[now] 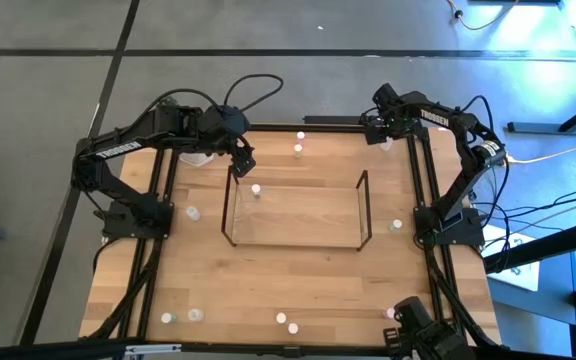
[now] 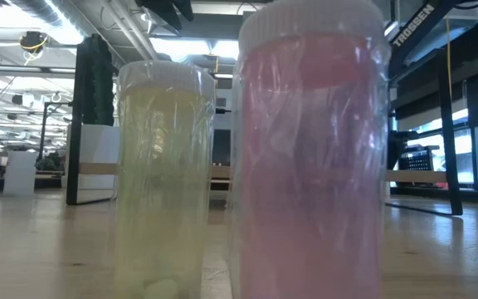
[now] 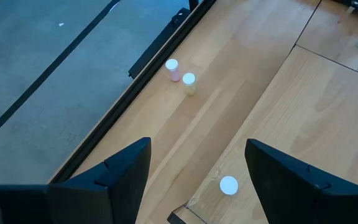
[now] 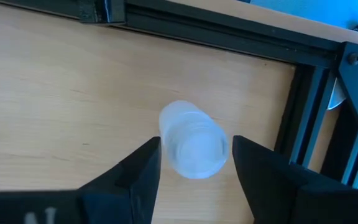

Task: Pick and place medicine bottles onto shelf by color
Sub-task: Put the top white pill bottle on the shelf

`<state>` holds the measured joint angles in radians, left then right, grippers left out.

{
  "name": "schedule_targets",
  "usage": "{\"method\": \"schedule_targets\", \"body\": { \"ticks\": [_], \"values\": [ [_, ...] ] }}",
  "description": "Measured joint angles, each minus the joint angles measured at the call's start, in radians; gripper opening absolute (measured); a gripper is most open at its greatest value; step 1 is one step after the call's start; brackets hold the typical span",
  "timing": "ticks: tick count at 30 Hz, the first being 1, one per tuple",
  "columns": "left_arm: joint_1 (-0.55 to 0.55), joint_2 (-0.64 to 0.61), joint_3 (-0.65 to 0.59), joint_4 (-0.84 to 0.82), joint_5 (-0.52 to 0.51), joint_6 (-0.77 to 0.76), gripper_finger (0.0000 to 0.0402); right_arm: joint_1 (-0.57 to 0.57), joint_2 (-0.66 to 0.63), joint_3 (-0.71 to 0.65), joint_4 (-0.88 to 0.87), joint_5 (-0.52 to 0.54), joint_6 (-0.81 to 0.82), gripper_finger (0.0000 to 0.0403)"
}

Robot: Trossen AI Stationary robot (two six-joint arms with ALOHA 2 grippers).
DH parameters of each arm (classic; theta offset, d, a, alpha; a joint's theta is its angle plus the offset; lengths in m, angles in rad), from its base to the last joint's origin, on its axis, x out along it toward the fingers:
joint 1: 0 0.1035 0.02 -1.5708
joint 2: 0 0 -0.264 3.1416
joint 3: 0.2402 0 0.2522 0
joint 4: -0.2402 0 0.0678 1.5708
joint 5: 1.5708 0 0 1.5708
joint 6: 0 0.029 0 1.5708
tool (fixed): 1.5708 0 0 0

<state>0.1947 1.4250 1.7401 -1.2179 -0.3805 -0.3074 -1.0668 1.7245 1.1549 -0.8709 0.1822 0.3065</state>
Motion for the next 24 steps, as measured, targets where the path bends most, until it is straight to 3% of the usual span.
{"method": "schedule_targets", "body": {
  "ticks": [24],
  "values": [
    [-0.003,0.000,0.000,0.000,0.000,0.004,0.0255,0.000,0.000,0.000,0.000,0.000,-0.025,0.0200]
  ]
}}
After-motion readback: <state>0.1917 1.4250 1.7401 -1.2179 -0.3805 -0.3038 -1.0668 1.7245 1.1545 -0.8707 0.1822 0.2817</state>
